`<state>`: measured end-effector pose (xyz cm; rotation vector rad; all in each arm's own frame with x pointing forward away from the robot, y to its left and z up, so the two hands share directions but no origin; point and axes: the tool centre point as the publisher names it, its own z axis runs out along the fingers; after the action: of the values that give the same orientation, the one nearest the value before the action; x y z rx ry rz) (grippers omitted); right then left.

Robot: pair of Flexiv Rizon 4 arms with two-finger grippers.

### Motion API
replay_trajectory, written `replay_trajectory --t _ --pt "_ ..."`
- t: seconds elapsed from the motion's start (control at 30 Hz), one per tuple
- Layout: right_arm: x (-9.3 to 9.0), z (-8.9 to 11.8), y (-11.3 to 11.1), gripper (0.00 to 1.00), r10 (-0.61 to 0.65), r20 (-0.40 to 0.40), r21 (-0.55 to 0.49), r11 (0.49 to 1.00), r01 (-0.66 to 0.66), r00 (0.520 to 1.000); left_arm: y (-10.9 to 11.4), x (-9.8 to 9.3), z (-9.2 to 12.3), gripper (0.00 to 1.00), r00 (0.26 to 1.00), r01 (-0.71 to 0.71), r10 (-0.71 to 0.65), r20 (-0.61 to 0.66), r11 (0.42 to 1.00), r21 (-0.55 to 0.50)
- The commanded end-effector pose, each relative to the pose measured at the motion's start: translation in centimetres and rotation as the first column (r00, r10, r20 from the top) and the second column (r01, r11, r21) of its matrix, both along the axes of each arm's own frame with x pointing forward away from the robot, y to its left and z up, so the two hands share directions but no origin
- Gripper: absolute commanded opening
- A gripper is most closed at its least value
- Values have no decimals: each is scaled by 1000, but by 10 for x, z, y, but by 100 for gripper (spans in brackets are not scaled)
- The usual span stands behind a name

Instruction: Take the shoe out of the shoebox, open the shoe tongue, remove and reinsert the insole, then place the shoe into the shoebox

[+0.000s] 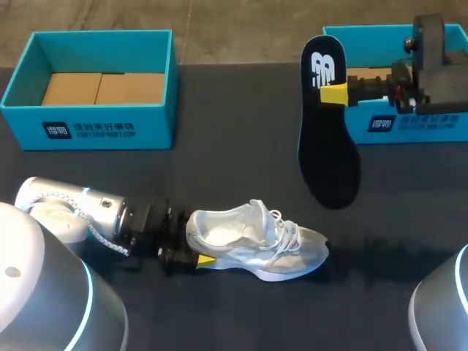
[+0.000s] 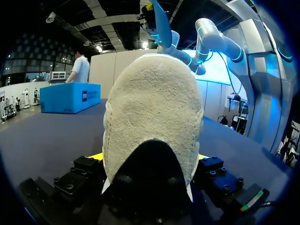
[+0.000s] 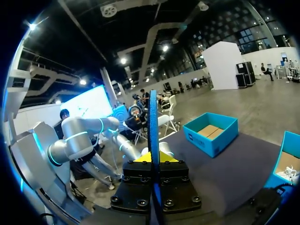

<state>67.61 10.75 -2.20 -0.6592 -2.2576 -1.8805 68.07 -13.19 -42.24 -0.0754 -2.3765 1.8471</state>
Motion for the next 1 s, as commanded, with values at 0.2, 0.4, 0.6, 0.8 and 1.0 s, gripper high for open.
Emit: replay_trajectory --t 0.2,0.4,0.6,0.8,1.0 --pt "2 0 2 0 1 -2 -2 1000 -1 1000 8 5 3 100 1000 16 -16 9 999 33" --pt "2 0 2 0 1 -2 -2 1000 -1 1000 23 12 8 100 1000 22 -24 17 997 77" --pt "2 0 2 0 1 -2 -2 1000 -1 1000 41 15 10 100 998 39 -46 35 983 181" --pt "2 0 2 0 1 -2 -2 1000 -1 1000 58 15 14 100 997 49 -65 46 958 283" --pt "2 0 2 0 1 -2 -2 1000 -1 1000 75 17 29 100 992 50 -93 86 910 411"
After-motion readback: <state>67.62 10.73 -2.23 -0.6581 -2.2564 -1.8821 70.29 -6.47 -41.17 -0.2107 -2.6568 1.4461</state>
